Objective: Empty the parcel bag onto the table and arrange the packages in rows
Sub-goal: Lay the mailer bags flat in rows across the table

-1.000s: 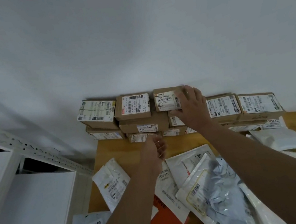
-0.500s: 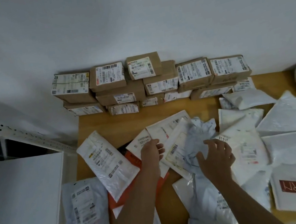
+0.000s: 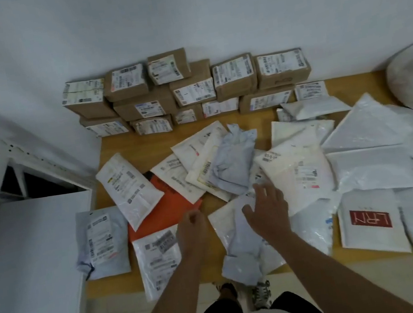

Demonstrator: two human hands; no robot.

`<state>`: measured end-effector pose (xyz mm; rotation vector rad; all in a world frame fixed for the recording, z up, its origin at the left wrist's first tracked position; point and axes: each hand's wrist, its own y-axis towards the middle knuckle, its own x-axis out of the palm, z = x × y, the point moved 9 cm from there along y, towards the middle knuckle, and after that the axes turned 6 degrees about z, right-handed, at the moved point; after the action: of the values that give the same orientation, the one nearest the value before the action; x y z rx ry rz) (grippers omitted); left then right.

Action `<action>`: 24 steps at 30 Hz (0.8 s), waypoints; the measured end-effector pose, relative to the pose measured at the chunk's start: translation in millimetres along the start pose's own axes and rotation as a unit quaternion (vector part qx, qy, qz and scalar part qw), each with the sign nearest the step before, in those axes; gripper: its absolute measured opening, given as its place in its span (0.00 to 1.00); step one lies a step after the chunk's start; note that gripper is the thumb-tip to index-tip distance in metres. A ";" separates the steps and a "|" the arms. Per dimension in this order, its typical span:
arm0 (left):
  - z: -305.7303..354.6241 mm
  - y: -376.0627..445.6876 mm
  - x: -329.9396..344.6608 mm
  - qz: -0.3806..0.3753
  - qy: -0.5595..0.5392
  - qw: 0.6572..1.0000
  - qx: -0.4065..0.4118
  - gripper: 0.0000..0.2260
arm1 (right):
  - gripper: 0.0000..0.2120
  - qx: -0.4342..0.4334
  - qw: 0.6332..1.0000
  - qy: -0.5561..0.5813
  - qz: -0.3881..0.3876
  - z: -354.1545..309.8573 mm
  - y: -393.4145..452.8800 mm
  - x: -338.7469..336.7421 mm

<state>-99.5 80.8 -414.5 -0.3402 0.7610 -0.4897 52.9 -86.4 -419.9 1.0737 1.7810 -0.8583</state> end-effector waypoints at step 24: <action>-129.6 -13.6 -72.1 0.108 0.124 0.980 0.112 0.23 | 0.28 -0.077 0.986 0.056 -0.135 -71.5 -141.6 105.3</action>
<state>-242.3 92.9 -455.1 0.0153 0.9619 -0.4119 -126.2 -46.8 -471.1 0.8046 2.0854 -0.8165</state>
